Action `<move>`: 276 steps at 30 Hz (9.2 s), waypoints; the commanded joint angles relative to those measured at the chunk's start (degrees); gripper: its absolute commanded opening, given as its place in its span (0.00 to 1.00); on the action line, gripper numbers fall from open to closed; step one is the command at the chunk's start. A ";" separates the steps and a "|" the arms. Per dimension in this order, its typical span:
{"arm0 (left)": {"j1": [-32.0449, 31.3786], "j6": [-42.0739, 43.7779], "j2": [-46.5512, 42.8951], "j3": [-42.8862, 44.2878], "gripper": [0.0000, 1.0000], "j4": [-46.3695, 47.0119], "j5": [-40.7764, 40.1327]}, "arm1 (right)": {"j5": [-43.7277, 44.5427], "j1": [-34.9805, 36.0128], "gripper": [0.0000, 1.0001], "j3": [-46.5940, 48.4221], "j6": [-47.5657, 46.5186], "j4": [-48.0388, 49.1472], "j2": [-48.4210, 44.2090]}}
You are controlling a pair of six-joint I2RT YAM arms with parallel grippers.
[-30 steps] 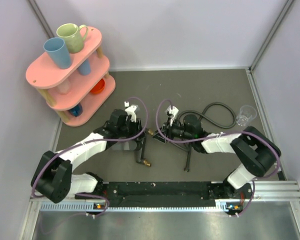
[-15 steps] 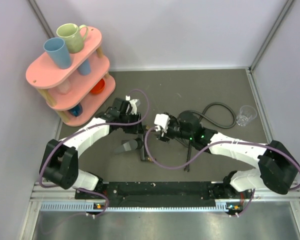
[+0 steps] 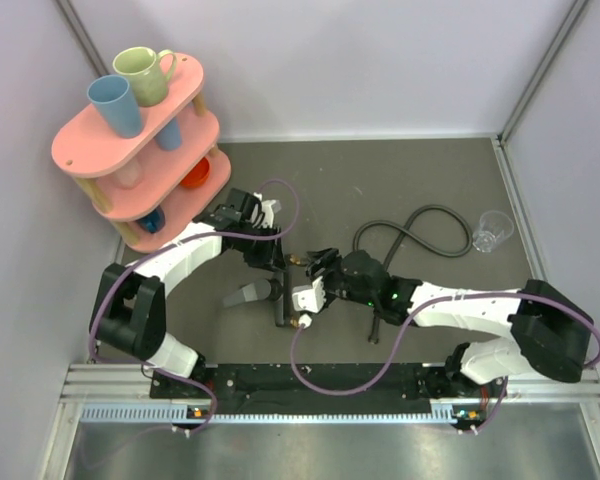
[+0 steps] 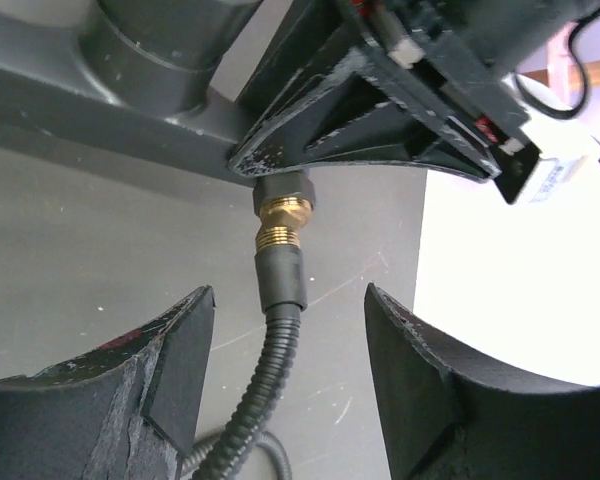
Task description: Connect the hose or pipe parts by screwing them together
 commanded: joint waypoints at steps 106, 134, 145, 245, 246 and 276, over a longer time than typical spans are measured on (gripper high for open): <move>2.18 -0.14 1.68 -1.92 0.00 7.42 17.36 | -3.63 -3.37 0.59 -4.63 -4.68 12.58 3.72; -5.47 -10.78 -5.09 -15.54 0.00 29.56 12.09 | -19.53 -14.09 0.00 8.46 48.57 18.30 15.06; -6.26 -9.73 -11.75 -21.78 0.00 39.67 7.87 | -35.51 -19.88 0.00 9.25 63.25 19.79 19.10; -8.11 -1.46 -14.58 -20.73 0.00 42.66 11.46 | -40.46 -22.44 0.64 14.80 46.66 -8.06 14.55; -7.85 -1.81 -14.67 -20.56 0.00 42.23 12.25 | -38.46 -22.53 0.64 14.71 46.22 -8.86 14.10; -16.37 -1.02 6.59 1.95 0.59 0.47 -24.04 | 5.60 -25.07 0.64 -9.64 61.95 0.63 -17.54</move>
